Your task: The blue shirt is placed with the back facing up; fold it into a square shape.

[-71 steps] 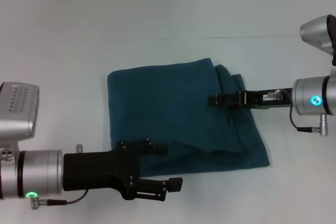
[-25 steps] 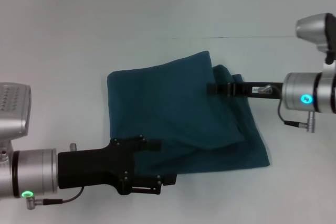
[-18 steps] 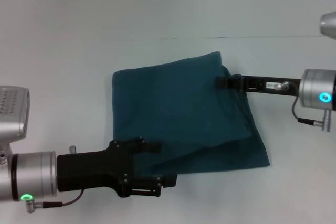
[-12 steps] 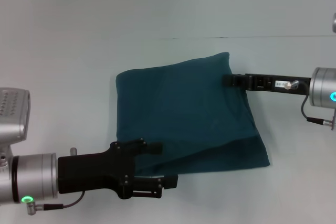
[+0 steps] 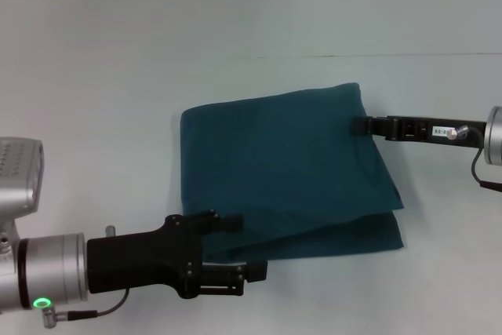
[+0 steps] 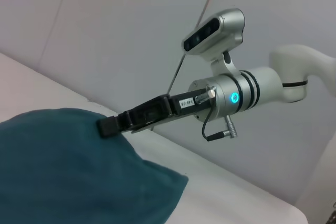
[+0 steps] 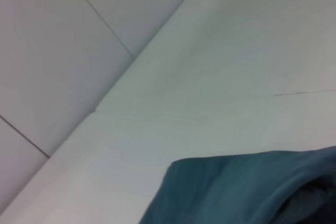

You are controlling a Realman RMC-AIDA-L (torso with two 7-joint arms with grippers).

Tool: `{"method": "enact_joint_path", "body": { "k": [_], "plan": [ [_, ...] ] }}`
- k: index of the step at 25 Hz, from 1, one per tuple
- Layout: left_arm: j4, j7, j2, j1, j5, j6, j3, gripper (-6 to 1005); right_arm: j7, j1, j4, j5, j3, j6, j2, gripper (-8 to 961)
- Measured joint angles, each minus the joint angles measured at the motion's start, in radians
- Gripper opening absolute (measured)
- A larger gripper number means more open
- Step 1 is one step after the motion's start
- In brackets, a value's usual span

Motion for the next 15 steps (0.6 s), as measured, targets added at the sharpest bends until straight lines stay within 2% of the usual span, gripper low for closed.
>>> {"method": "enact_joint_path", "body": {
  "k": [7,12,15],
  "plan": [
    [-0.008,-0.009,0.000,0.000,-0.004,-0.001,0.000,911,-0.012,-0.011,0.031,-0.023,-0.004,0.078,0.003,74],
    [-0.014,-0.016,0.000,-0.005,-0.004,-0.008,0.000,909,-0.015,-0.022,0.064,-0.024,-0.004,0.119,-0.012,79],
    [-0.016,-0.018,0.000,-0.007,-0.007,-0.018,0.000,909,-0.032,-0.045,0.053,-0.022,0.005,0.122,-0.014,83]
  ]
}}
